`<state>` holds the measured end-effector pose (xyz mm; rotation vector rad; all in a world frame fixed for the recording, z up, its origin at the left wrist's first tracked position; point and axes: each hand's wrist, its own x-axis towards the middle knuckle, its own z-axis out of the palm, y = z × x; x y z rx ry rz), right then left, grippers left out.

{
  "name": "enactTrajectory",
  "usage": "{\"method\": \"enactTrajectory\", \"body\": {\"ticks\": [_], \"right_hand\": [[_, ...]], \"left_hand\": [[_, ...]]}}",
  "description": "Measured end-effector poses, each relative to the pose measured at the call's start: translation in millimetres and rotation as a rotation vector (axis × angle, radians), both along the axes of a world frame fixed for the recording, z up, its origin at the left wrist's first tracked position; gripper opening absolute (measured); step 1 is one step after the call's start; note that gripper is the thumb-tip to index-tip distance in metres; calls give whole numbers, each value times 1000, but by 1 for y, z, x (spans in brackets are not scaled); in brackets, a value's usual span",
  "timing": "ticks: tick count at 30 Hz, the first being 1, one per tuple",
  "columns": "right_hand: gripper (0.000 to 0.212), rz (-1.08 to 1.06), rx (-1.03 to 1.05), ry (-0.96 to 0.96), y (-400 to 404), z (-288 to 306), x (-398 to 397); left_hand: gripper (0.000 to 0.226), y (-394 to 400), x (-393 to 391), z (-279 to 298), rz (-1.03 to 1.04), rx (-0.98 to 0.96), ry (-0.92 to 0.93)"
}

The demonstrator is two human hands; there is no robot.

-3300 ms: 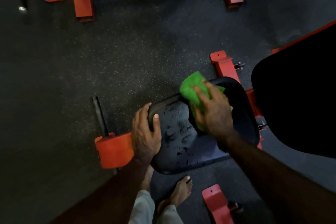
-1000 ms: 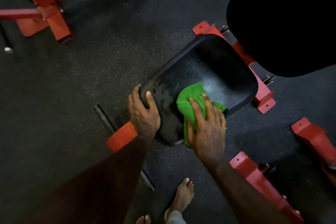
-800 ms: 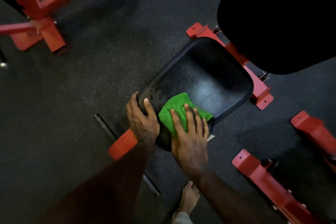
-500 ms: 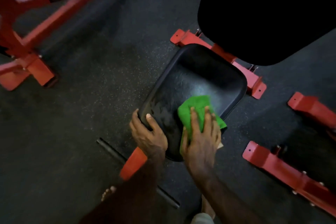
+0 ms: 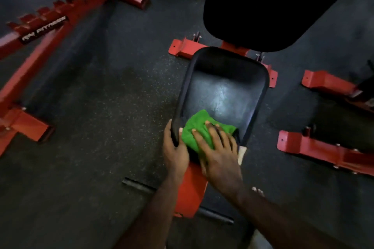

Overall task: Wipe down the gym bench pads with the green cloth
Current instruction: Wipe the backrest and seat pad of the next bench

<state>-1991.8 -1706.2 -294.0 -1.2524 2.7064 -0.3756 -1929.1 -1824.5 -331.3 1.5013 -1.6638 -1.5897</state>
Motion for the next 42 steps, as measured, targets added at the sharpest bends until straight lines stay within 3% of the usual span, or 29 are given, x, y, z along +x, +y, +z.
{"method": "enactTrajectory", "body": {"ticks": [2,7,8,12,13,15,17,18,21,23,28,32,37,41,42], "right_hand": [[76,87,32,19,6,0,-23],[69,-391,-8,-131,-22,9,-26],[69,-334,14,-107,-25,9,-14],[73,291,70,-31,2,8,-27],[74,311,85,-13,1,6,-44],[74,59,68,-53,-14,8,-66],[71,-176,39,-84,-34,13,-58],[71,-152,47,-63,-39,13,-47],[72,258,94,-60,-22,11,-32],[71,399,119,-39,-16,11,-54],[71,74,53,-30,-47,13,-69],[67,362,79,19,-38,6,-48],[68,525,120,53,-45,7,-84],[65,317,47,8,-39,7,-44],[63,358,30,18,-32,4,-30]], "left_hand": [[57,-8,2,-9,47,121,65],[42,-12,10,1,39,261,121],[40,-12,10,3,73,272,154],[43,-4,9,4,129,234,174],[45,0,12,2,150,235,206],[47,9,16,2,171,216,234],[47,19,23,4,120,121,178],[49,24,26,6,62,37,125],[75,51,36,6,-129,-177,-30],[89,66,39,5,-172,-251,-78],[114,76,42,7,-218,-287,-191],[142,83,64,-6,-426,-299,-528],[130,87,73,-23,-493,-421,-675],[125,87,73,-24,-439,-440,-622],[124,87,72,-24,-426,-441,-610]]}}
